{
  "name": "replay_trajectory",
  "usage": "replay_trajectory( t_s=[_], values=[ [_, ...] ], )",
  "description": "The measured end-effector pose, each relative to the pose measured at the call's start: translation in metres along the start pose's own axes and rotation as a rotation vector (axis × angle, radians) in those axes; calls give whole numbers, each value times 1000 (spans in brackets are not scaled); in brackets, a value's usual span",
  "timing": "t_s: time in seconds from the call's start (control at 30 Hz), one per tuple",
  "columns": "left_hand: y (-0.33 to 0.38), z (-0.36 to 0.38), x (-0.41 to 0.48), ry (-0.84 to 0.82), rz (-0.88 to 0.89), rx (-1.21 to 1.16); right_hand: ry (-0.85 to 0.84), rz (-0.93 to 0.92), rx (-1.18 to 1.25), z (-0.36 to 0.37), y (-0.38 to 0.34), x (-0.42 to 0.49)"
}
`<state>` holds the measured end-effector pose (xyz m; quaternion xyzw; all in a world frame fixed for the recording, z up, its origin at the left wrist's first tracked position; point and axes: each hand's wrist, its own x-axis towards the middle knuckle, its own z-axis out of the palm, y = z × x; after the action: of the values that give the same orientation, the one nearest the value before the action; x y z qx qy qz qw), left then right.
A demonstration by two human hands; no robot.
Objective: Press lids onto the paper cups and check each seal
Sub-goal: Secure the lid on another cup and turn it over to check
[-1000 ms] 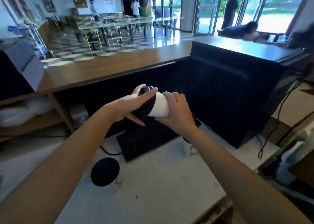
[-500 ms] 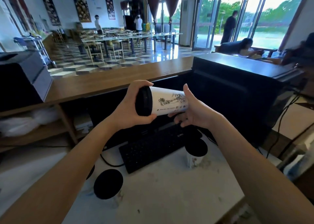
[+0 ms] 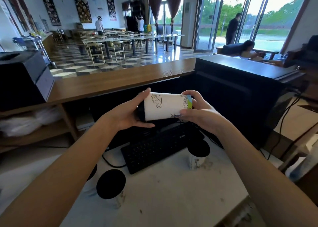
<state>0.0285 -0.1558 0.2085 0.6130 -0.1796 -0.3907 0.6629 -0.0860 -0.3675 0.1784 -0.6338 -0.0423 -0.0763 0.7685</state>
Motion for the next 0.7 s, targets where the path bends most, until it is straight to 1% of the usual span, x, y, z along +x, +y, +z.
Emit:
replay_trajectory(
  t_s=[0.1, 0.2, 0.27, 0.33, 0.4, 0.47, 0.5, 0.53, 0.6, 0.63, 0.7],
  values=[
    [4, 10, 2, 77, 64, 70, 15, 14, 23, 0, 0, 0],
    [5, 19, 1, 152, 208, 257, 101, 131, 101, 5, 0, 1],
    [5, 24, -2, 196, 366, 375, 113, 253, 40, 8, 1, 2],
    [4, 25, -5, 222, 586, 566, 112, 323, -27, 8, 3, 4],
    [2, 20, -7, 205, 756, 766, 109, 332, -58, 9, 2, 5],
    [-1, 13, -8, 132, 824, 840, 130, 282, 12, 8, 1, 6],
    [-3, 10, -7, 95, 810, 838, 140, 240, 56, 6, 0, 5],
    [-4, 6, -7, 68, 759, 826, 140, 193, 83, 4, 0, 4],
    [-4, 1, -5, 29, 559, 760, 102, 113, 59, -1, -1, -1],
    [-4, -1, -5, 9, 421, 665, 64, 88, 30, -3, -1, -3],
    [-4, -2, -4, -37, 165, 348, -2, 57, -35, -6, -3, -5]
  ],
)
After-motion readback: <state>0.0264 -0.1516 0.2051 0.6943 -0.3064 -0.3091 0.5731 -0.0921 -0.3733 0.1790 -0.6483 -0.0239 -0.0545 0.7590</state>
